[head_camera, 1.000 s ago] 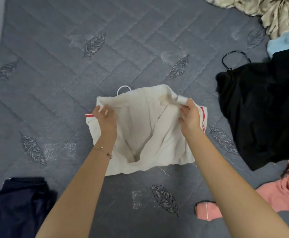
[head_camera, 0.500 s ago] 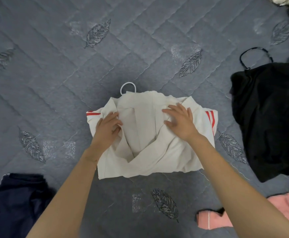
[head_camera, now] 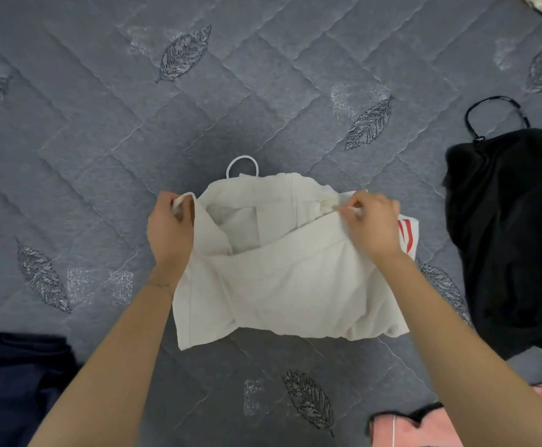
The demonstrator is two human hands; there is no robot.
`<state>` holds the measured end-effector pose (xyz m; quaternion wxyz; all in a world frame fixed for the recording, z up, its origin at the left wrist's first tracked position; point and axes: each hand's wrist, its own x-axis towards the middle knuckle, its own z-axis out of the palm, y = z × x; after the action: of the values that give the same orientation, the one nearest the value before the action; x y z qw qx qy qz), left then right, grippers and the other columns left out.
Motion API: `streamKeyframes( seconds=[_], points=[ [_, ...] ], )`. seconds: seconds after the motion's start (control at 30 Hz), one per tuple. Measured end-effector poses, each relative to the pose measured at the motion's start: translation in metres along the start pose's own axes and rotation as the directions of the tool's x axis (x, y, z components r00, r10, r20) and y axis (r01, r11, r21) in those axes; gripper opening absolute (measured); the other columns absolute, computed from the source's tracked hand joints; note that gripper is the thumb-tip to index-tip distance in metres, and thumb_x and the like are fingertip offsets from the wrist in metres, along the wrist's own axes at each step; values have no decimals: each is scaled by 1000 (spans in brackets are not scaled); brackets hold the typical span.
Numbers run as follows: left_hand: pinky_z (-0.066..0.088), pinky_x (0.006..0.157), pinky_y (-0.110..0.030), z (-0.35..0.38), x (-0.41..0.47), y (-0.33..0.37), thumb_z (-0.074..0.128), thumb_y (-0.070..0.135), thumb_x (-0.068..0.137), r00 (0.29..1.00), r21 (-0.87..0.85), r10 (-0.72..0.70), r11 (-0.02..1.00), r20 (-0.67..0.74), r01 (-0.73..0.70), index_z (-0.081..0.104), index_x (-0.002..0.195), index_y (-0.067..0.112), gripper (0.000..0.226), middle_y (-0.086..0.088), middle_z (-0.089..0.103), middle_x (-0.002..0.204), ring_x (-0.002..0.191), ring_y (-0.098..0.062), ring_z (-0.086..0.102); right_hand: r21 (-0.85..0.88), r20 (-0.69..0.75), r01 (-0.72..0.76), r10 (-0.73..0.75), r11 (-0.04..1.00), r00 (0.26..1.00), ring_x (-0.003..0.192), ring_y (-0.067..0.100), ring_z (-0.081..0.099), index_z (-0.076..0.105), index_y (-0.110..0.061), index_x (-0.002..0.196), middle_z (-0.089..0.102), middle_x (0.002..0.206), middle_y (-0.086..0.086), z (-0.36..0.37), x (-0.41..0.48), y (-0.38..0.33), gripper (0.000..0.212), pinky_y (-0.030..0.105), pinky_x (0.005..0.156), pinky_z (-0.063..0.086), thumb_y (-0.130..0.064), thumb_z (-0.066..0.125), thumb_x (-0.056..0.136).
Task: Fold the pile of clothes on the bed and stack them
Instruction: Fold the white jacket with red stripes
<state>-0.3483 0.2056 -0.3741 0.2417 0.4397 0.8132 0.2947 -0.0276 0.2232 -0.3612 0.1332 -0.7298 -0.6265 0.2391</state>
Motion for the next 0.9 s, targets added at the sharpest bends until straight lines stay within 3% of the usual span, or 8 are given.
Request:
streamKeyframes(
  seconds=[0.17, 0.27, 0.37, 0.4, 0.53, 0.67, 0.77, 0.9],
  points=[
    [32, 58, -23, -4, 26, 1, 53, 29, 94, 968, -40, -103, 995, -229, 96, 44, 81, 19, 19, 15, 44, 69, 64, -9, 41, -106, -313, -215, 173, 971, 934, 95, 31, 51, 65, -11, 88, 67, 94, 8, -11, 15, 16, 14, 36, 82, 20, -21, 55, 90],
    [34, 57, -15, -4, 34, -6, 51, 20, 95, 959, -155, -162, 980, -232, 128, 39, 73, 25, 26, 14, 42, 71, 62, -3, 38, -31, -415, -370, 324, 929, 850, 101, 30, 47, 64, -11, 94, 64, 100, 11, -21, 20, 24, 18, 36, 85, 22, -23, 51, 91],
    [44, 76, -34, -1, 32, -5, 50, 11, 95, 983, -31, -161, 987, -87, 159, 55, 94, 12, 5, -3, 58, 92, 83, -16, 54, -133, -283, -356, 308, 925, 908, 108, 31, 44, 63, -11, 101, 57, 109, 14, -12, 18, 23, 18, 38, 91, 23, -21, 51, 93],
    [43, 88, -39, 2, 29, -5, 50, 7, 93, 990, 78, -137, 987, -41, 140, 58, 108, 7, 18, -11, 59, 109, 101, -26, 55, -168, -213, -301, 263, 939, 941, 110, 32, 44, 64, -12, 104, 56, 112, 14, -7, 15, 20, 18, 38, 96, 22, -20, 52, 92],
    [19, 114, -50, 11, 6, 5, 51, 2, 91, 969, 306, 216, 920, 124, -244, 54, 134, 8, 44, -19, 41, 146, 138, -38, 33, -61, 53, -2, 5, 998, 999, 121, 27, 47, 64, -17, 117, 60, 119, 5, 10, 8, 2, 28, 45, 116, 12, -30, 61, 93],
    [15, 117, -50, 25, -12, 10, 58, 17, 96, 757, 147, 475, 796, 449, -587, 64, 122, 13, 27, -8, 49, 142, 141, -33, 32, 180, 113, 137, -159, 974, 981, 88, 19, 61, 71, -16, 93, 67, 89, 1, 15, 6, -18, 20, 37, 95, 42, -36, 69, 88],
    [17, 115, -43, 32, -13, 11, 67, 26, 90, 744, 139, 441, 808, 502, -573, 65, 117, 19, 28, 0, 55, 129, 129, -23, 43, 306, 172, 133, -192, 943, 966, 72, 11, 54, 59, -24, 71, 60, 75, -3, 10, 8, -20, 23, 21, 72, 43, -38, 74, 82],
    [22, 112, -45, 33, -6, 12, 69, 17, 85, 714, 218, 453, 742, 534, -634, 67, 94, 16, 9, -3, 53, 113, 110, -25, 47, 217, 320, 204, -267, 955, 909, 63, 0, 49, 56, -18, 68, 54, 67, -7, 12, 11, -23, 27, 22, 66, 38, -27, 77, 81]
  ],
)
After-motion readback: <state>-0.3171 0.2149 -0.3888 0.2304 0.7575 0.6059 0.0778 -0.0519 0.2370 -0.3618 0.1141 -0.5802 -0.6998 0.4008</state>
